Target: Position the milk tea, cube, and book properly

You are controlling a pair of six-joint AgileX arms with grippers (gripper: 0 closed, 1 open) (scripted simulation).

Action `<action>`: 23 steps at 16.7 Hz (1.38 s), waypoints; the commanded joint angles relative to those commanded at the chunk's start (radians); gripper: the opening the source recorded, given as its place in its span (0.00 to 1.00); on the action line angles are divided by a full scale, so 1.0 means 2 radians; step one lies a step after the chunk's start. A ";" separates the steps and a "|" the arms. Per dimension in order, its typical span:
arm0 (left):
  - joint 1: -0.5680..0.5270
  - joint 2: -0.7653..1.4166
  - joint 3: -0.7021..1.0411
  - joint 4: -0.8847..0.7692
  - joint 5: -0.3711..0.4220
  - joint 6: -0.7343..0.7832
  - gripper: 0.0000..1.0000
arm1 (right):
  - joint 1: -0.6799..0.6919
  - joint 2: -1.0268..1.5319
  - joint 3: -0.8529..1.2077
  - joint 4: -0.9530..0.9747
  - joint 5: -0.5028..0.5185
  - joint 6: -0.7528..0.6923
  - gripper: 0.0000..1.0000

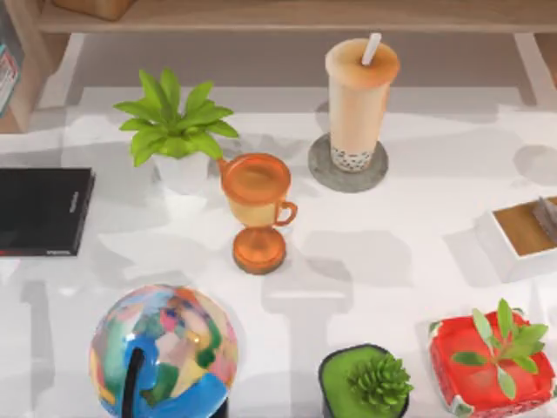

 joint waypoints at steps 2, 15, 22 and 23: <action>-0.017 0.028 -0.029 -0.005 -0.002 0.059 0.00 | 0.000 0.000 0.000 0.000 0.000 0.000 1.00; -0.041 0.081 -0.051 -0.010 -0.007 0.122 0.00 | 0.000 0.000 0.000 0.000 0.000 0.000 1.00; -0.042 0.084 -0.050 -0.010 -0.007 0.122 0.23 | 0.000 0.000 0.000 0.000 0.000 0.000 1.00; -0.042 0.084 -0.050 -0.010 -0.007 0.122 0.30 | 0.000 0.000 0.000 0.000 0.000 0.000 1.00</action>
